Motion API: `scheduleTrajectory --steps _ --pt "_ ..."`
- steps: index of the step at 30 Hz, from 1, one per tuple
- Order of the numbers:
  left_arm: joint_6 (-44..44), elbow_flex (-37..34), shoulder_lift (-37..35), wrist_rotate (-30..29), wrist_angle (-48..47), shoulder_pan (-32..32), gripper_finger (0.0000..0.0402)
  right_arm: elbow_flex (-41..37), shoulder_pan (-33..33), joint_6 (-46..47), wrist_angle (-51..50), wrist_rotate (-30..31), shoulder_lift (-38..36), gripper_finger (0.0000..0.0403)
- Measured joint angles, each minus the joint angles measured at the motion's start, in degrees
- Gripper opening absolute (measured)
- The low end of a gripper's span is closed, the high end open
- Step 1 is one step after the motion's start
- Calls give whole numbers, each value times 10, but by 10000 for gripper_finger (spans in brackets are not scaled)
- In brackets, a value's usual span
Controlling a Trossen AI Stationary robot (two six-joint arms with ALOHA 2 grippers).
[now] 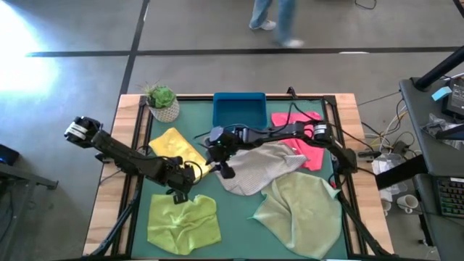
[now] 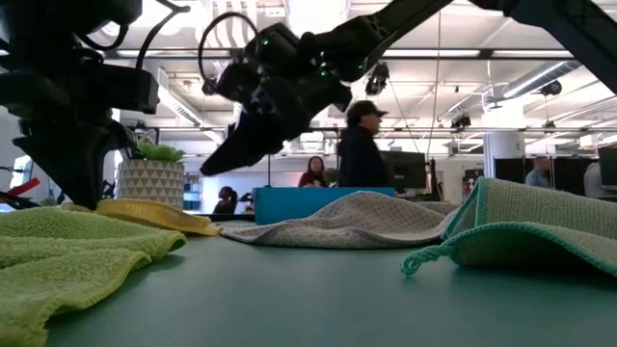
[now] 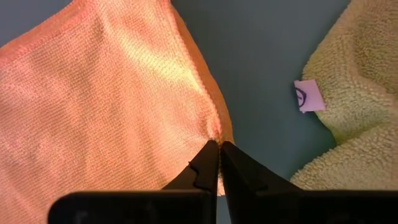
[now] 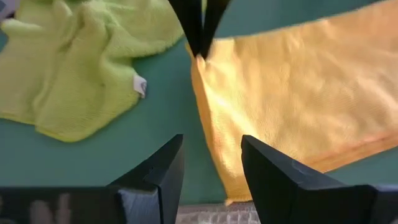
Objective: Fold microfiber towels
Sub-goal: Fold the yellow microfiber cloth
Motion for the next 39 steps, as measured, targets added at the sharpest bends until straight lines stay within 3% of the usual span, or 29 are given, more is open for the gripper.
scheduleTrajectory --steps 16,24,29,35,39 --pt "0 12 -1 0 0 0 0 42 0 -16 -34 4 72 150" --pt "-1 12 -1 -7 0 0 0 43 1 -48 -33 54 87 144" --pt "-2 12 -1 -8 0 5 0 43 4 -34 -34 73 87 110" --pt "-2 12 -1 -8 -1 12 0 43 8 -18 -45 82 80 21" --pt "-2 16 -1 -8 -1 16 0 42 10 8 -75 90 62 12"
